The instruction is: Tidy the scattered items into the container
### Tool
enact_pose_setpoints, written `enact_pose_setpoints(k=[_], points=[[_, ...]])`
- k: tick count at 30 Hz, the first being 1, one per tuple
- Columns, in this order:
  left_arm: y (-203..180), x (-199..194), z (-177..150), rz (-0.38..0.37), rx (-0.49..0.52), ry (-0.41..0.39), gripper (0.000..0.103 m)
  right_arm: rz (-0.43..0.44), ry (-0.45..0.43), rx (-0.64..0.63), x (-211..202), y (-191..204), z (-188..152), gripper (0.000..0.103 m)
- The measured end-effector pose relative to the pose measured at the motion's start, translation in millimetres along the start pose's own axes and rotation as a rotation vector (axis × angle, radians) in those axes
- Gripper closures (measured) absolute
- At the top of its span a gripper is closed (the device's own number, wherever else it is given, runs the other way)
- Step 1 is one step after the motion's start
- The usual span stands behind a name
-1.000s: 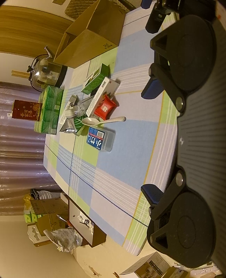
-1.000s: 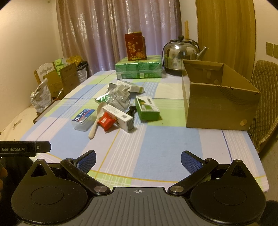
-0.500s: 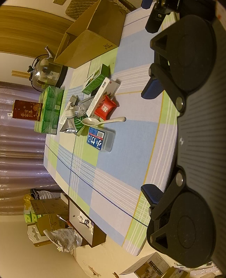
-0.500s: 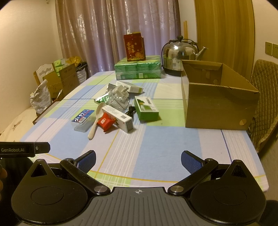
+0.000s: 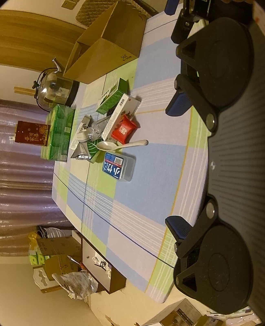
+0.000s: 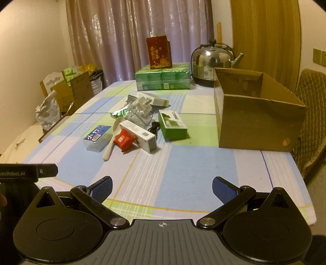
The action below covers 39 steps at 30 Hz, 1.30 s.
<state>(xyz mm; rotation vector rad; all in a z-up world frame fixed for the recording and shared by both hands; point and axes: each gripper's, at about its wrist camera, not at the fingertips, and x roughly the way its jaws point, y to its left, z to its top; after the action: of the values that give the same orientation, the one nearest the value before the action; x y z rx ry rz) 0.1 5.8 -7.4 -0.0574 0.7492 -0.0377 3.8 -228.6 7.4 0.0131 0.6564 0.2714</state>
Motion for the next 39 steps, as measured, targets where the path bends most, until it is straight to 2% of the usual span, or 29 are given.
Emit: enact_pose_setpoints(k=[8,15,23,28,29,30,35,39], points=[[2.9,11.5,8.1,-0.013,0.047,0.002,0.001,0.039,0.000,-0.071,14.5,4.7,10.6,0.002],[13.2,31.6,31.9,-0.028,0.101,-0.012,0.001,0.086,-0.001,-0.169,39.5,10.7,29.8,0.002],[19.3,80.3,68.8,-0.040,0.206,-0.006,0.001,0.122,0.021,-0.255,82.4,12.6,49.5,0.002],[16.5,123.3,83.9,-0.055,0.239,0.032,0.005,0.143,0.040,-0.314,114.8,16.1,56.7,0.002],[16.1,131.7,85.7,-0.060,0.243,0.042,0.005,0.150,0.043,-0.326,122.1,17.0,58.5,0.005],[15.4,138.7,86.9,-0.064,0.246,0.050,0.005,0.157,0.047,-0.336,128.3,17.8,59.8,0.011],[11.8,167.7,88.9,-0.087,0.257,0.093,0.020,0.186,0.074,-0.377,158.9,19.3,67.0,0.027],[12.0,182.5,88.7,-0.094,0.260,0.110,0.025,0.192,0.088,-0.426,179.8,19.6,71.1,0.038]])
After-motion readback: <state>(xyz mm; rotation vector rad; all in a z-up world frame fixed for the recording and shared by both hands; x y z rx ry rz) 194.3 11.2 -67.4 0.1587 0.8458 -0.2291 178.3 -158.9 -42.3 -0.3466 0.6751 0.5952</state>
